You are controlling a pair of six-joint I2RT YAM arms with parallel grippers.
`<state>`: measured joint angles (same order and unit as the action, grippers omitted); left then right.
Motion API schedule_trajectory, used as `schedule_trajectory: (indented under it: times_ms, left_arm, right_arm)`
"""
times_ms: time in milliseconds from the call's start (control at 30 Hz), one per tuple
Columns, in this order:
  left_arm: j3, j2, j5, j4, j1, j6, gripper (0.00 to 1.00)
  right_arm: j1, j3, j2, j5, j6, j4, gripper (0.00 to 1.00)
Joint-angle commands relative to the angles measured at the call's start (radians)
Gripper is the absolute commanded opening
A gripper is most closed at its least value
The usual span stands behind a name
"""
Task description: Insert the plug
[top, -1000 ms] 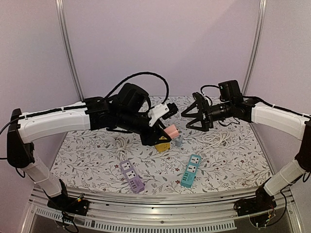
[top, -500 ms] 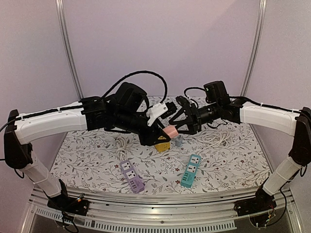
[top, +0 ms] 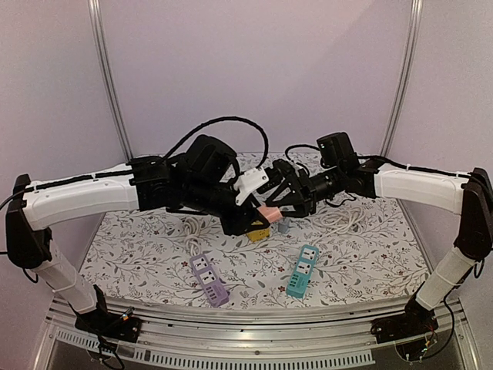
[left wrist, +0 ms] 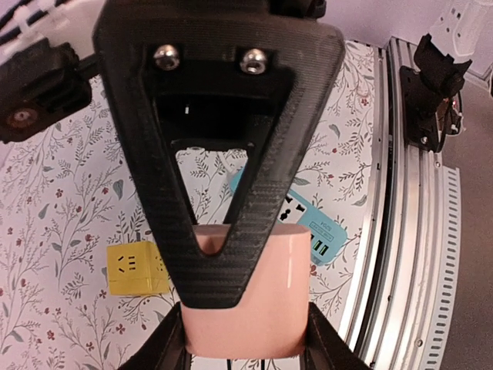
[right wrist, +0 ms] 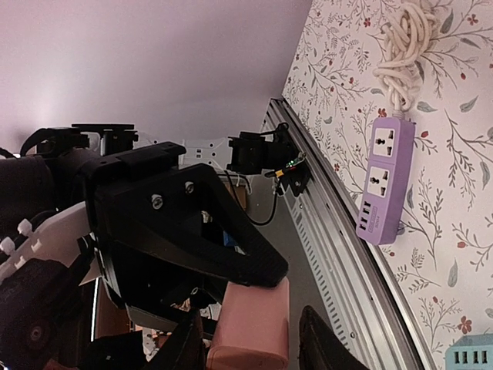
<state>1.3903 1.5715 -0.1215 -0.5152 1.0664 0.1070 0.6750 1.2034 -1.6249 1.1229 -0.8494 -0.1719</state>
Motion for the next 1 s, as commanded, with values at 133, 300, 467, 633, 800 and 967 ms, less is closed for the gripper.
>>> schedule_trajectory:
  times_ms: [133, 300, 467, 633, 800, 967]
  left_arm:
    - [0.047, 0.037, 0.101, -0.077, 0.046, 0.036, 0.0]
    - [0.065, 0.055, 0.159, -0.098, 0.064, 0.038, 0.0]
    - [0.072, 0.064, 0.192, -0.111, 0.076, 0.038, 0.0]
    - [0.058, 0.052, 0.211, -0.095, 0.076, 0.015, 0.02]
    - [0.05, 0.05, 0.226, -0.084, 0.076, -0.015, 0.04]
    - [0.043, 0.048, 0.21, -0.082, 0.076, -0.04, 0.04]
  right_arm:
    - [0.01, 0.03, -0.022, 0.013, 0.032, -0.067, 0.36]
    - [0.021, 0.048, -0.03, 0.003, 0.068, -0.123, 0.53]
    - [0.023, 0.049, -0.03, -0.004, 0.076, -0.13, 0.48]
    - [0.028, 0.04, -0.027, -0.007, 0.079, -0.131, 0.43]
    - [0.035, 0.036, -0.017, -0.019, 0.082, -0.131, 0.46]
    - [0.043, 0.036, -0.012, -0.038, 0.091, -0.139, 0.48]
